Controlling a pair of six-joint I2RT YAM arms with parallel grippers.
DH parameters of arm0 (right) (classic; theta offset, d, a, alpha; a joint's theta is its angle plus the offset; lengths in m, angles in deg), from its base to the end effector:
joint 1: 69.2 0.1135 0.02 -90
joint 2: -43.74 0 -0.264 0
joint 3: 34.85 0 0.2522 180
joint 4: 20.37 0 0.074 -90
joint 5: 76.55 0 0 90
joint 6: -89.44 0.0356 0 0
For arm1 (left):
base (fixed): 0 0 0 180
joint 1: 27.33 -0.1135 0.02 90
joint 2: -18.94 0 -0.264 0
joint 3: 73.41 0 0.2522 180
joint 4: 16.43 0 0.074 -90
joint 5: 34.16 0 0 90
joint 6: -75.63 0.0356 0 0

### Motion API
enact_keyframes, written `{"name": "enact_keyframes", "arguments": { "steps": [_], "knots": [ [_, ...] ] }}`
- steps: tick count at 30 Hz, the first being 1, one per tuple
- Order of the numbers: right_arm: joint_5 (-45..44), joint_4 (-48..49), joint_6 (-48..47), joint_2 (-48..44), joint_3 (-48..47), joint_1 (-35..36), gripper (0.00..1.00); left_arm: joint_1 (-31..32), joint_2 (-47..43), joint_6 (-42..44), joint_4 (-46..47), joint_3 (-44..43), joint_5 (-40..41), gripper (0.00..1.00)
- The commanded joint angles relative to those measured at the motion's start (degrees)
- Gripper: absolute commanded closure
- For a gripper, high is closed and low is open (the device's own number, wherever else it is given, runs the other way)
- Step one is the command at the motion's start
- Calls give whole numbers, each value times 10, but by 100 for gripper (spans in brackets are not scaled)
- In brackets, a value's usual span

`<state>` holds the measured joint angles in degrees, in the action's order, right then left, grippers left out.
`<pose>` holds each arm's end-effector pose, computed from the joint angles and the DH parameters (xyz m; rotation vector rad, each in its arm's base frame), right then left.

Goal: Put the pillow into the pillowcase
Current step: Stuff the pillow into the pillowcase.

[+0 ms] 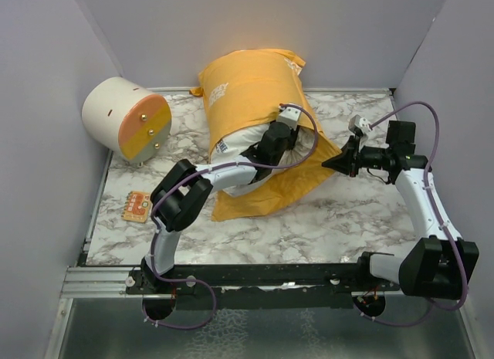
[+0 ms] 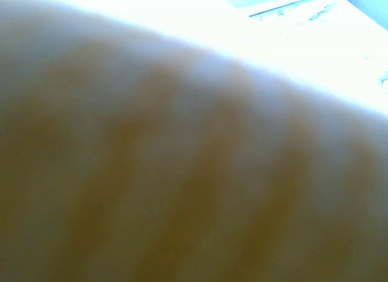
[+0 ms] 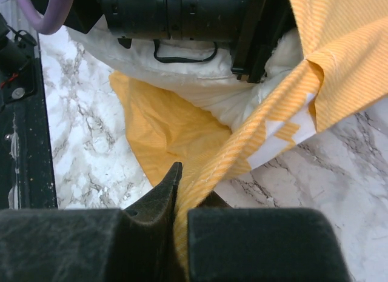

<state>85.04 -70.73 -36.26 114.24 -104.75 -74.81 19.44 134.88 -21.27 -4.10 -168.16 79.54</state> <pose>0.2399 0.0104 0.2935 -0.9582 1.7015 1.0400 0.3364 -0.3370 0.2433 0.2920 1.6990 -0.3381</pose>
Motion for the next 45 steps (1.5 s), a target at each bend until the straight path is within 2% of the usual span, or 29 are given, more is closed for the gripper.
{"name": "enact_keyframes", "arguments": {
  "steps": [1, 5, 9, 12, 14, 16, 20, 23, 25, 26, 27, 30, 34, 38, 45],
  "knots": [
    [26, 26, 87, -54, -19, -3, 100, -103, 34, 14, 20, -6, 218, 100],
    [43, -5, 66, -60, -15, -3, 100, -98, 7, 67, 160, 20, 365, 100],
    [53, -20, 66, -73, -9, -3, 100, -79, 16, 256, 433, 3, 461, 100],
    [60, -29, 63, -79, -5, -3, 100, -43, 38, 403, 595, -21, 443, 100],
    [62, -30, 61, -81, -4, -3, 100, -19, 58, 469, 637, -36, 424, 100],
    [60, -25, 64, -80, -2, -3, 100, -3, 76, 492, 648, -35, 410, 100],
    [48, -52, 36, -74, -10, -3, 100, 22, 76, 437, 587, 15, 361, 100],
    [-14, -29, 58, -73, -4, -3, 100, 25, 58, 375, 522, 57, 341, 99],
    [-69, -6, 69, -65, 14, -4, 100, 26, 19, 307, 445, 98, 295, 88],
    [-87, 3, 74, -58, 19, -4, 100, 26, -6, 264, 373, 114, 262, 82],
    [-100, 8, 77, -51, 22, -5, 100, 26, -36, 224, 310, 128, 221, 71],
    [-118, 18, 78, -27, 22, -5, 99, 19, -110, 142, 143, 152, 30, 41],
    [-142, 26, 75, 0, 14, -5, 99, 14, -154, 78, -6, 152, -122, 21],
    [-197, 40, 78, 10, 9, -10, 99, 14, -200, 44, -88, 162, -231, 5],
    [-232, 44, 53, 43, -15, -64, 99, 14, -311, 20, -210, 152, -390, 3]
  ]
}}
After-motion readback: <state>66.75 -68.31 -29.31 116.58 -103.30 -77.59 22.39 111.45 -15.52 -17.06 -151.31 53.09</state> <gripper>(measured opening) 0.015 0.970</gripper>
